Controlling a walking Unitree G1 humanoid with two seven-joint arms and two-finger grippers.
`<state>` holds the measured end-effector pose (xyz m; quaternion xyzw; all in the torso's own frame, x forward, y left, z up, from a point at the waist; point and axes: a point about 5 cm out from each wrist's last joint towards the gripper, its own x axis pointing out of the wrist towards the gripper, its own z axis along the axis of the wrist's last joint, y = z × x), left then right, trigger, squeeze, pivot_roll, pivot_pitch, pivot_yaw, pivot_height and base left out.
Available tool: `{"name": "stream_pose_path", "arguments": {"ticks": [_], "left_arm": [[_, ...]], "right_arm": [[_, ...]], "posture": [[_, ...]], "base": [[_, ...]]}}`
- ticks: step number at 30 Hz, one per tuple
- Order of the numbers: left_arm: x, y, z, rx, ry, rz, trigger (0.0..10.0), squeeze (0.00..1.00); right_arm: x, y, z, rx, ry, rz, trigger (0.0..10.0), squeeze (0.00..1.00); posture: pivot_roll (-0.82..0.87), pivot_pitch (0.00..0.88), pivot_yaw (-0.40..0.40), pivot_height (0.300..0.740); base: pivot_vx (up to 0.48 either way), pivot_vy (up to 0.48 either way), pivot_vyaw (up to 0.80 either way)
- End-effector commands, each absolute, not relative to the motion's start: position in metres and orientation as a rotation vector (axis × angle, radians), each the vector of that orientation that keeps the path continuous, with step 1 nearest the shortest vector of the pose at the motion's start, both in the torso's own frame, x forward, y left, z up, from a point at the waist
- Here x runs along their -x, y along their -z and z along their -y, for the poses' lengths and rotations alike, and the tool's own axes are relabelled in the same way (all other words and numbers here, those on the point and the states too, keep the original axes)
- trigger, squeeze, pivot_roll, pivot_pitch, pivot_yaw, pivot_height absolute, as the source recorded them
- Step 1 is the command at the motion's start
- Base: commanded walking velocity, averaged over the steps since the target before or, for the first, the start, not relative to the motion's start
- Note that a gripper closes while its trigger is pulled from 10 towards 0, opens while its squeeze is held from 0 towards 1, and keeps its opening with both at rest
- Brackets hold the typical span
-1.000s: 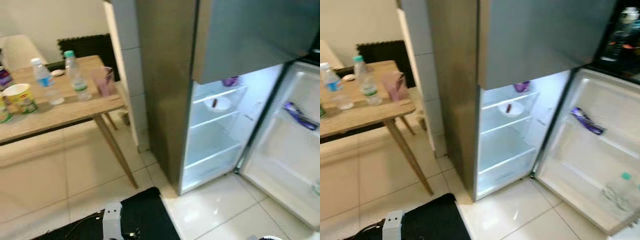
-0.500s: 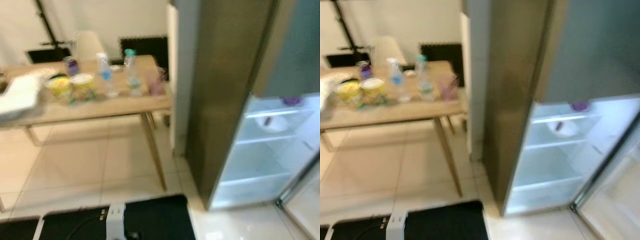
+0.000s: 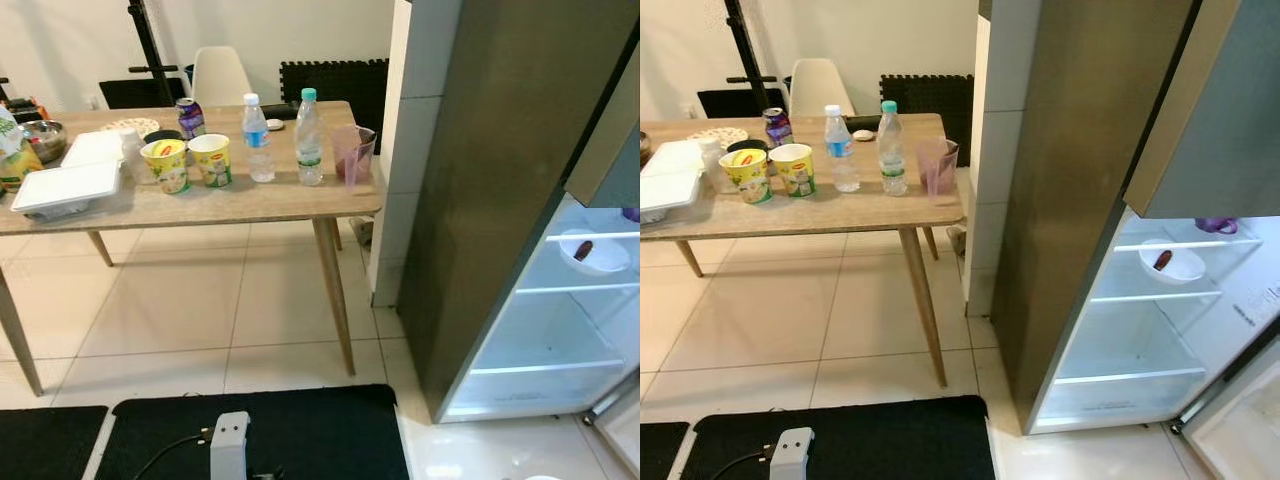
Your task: Restocking fridge
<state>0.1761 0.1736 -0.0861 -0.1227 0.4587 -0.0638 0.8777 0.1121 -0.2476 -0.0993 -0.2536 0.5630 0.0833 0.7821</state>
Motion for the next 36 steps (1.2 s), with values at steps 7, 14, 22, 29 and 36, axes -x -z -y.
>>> {"name": "stream_pose_path", "arguments": {"ticks": [7, 14, 22, 29, 36], "left_arm": [[-0.178, 0.086, -0.172, 0.251, 0.147, -0.965, 10.0, 0.00], [-0.176, 0.086, -0.171, 0.258, 0.148, -0.968, 10.0, 0.00], [-0.174, 0.088, -0.169, 0.267, 0.148, -0.974, 10.0, 0.00], [-0.174, 0.087, -0.167, 0.270, 0.152, -0.972, 10.0, 0.00], [-0.175, 0.087, -0.166, 0.264, 0.154, -0.972, 10.0, 0.00]], "right_arm": [[-0.114, 0.098, 0.251, 0.546, -0.160, -1.200, 10.0, 0.00], [-0.114, 0.098, 0.251, 0.546, -0.161, -1.201, 10.0, 0.00], [-0.112, 0.098, 0.253, 0.550, -0.152, -1.207, 10.0, 0.00], [-0.116, 0.096, 0.254, 0.551, -0.146, -1.199, 10.0, 0.00], [-0.123, 0.094, 0.253, 0.562, -0.152, -1.177, 10.0, 0.00]], "posture": [[-0.09, 0.000, -0.014, 0.740], [-0.09, 0.000, -0.017, 0.740], [-0.10, 0.000, -0.019, 0.740], [-0.10, 0.000, -0.021, 0.740], [-0.10, 0.000, -0.018, 0.740]], "base": [[0.000, -0.442, 0.00], [0.000, -0.450, 0.00], [0.000, -0.450, 0.00], [0.000, -0.450, 0.00], [0.000, -0.444, 0.00]]}}
